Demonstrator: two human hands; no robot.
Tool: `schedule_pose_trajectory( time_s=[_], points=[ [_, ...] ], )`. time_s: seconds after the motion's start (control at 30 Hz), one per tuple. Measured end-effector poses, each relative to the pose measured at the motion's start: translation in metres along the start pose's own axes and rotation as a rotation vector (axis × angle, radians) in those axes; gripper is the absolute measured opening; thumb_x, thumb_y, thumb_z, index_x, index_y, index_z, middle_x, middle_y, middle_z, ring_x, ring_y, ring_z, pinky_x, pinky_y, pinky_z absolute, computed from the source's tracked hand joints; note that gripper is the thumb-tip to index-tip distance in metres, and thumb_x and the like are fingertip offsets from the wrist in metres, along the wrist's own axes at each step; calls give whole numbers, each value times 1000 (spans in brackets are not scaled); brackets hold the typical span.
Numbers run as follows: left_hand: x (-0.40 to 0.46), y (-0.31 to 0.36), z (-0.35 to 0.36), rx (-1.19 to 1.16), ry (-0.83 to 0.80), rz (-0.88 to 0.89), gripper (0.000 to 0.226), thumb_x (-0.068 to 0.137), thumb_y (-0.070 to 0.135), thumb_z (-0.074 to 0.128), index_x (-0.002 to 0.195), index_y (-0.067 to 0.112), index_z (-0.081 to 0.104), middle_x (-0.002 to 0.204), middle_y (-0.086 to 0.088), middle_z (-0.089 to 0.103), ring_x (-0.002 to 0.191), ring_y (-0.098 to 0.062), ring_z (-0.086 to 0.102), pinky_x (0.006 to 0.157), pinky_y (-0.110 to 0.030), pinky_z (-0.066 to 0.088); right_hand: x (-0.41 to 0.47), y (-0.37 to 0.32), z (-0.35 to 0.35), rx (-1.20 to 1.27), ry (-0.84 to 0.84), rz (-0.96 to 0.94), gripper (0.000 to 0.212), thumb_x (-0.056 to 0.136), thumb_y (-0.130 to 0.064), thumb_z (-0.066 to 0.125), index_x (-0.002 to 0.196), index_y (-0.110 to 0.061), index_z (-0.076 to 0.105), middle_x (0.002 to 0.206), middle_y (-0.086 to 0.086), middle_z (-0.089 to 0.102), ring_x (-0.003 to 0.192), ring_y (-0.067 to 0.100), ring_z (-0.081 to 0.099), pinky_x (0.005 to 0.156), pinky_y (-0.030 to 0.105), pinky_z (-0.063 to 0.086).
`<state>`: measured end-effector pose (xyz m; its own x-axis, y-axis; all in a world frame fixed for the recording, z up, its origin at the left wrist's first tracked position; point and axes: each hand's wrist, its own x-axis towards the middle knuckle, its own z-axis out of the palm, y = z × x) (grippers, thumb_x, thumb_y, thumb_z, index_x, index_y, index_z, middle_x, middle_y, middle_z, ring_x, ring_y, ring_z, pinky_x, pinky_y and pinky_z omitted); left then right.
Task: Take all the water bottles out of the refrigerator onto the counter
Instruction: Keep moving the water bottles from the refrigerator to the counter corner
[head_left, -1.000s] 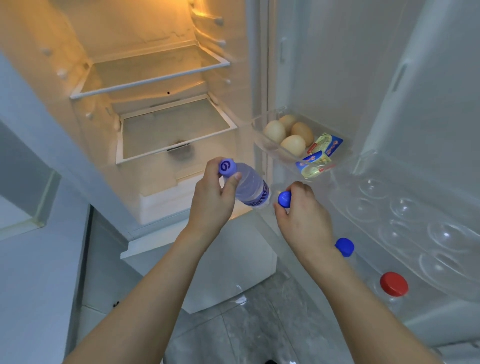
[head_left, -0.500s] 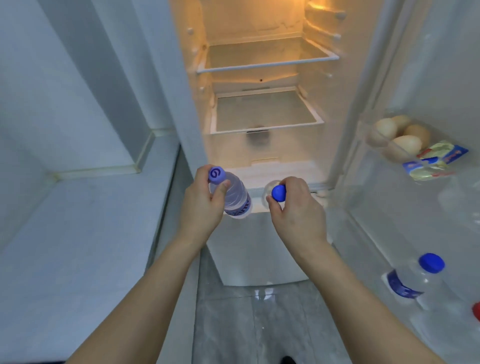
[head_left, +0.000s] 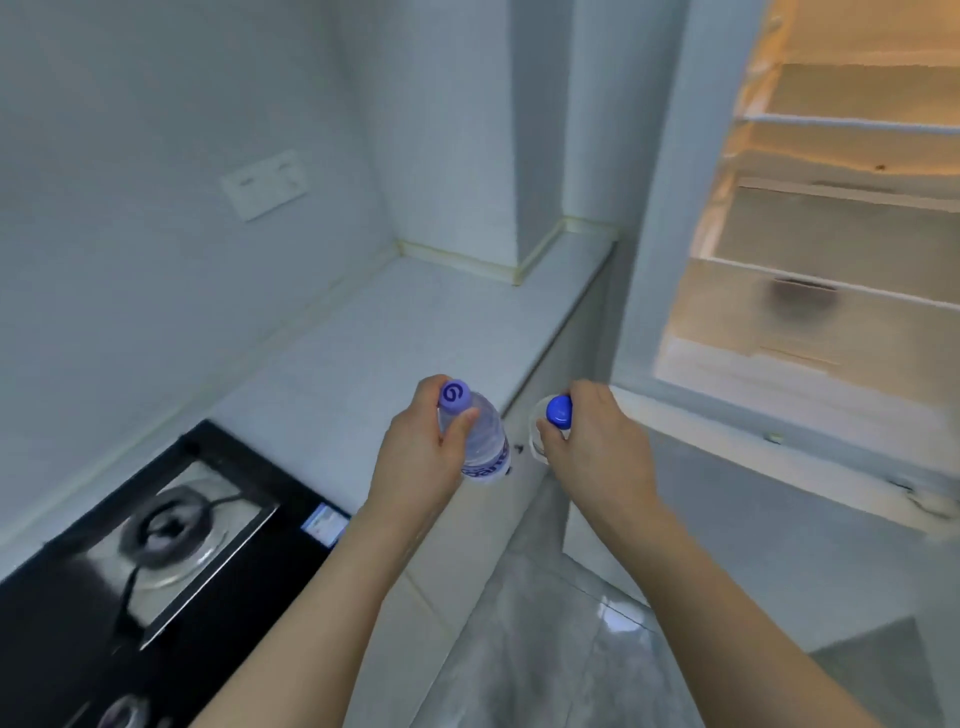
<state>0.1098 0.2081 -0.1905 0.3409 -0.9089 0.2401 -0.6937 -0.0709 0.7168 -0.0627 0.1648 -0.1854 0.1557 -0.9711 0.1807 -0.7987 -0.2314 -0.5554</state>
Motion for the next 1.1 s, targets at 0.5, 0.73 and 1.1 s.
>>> schedule_pose_trajectory(
  time_s=[0.5,0.73,1.1],
  points=[
    [-138,-77,-148,177,350,-403,29,96,31,52,123,21,48,98,3,64,81,-15,61,66,-27,49,-67,-158,90,69,-372,-493,20,90,-29,54,95,-10,50,99,5,53,73,30,55,59,30,37],
    [-227,-102,-223,174,469,-502,27,96,35,53,120,24,48,84,8,61,62,-7,52,56,-22,43,-147,-237,110,80,-431,-651,22,90,-29,55,100,-10,52,101,4,53,79,30,56,63,32,41],
    [-371,-148,-326,237,616,-633,31,96,33,54,124,21,47,100,6,63,78,-8,58,63,-15,41,-289,-342,147,129,-508,-862,20,89,-32,59,98,-14,53,93,0,53,73,21,55,61,31,43]
  ],
)
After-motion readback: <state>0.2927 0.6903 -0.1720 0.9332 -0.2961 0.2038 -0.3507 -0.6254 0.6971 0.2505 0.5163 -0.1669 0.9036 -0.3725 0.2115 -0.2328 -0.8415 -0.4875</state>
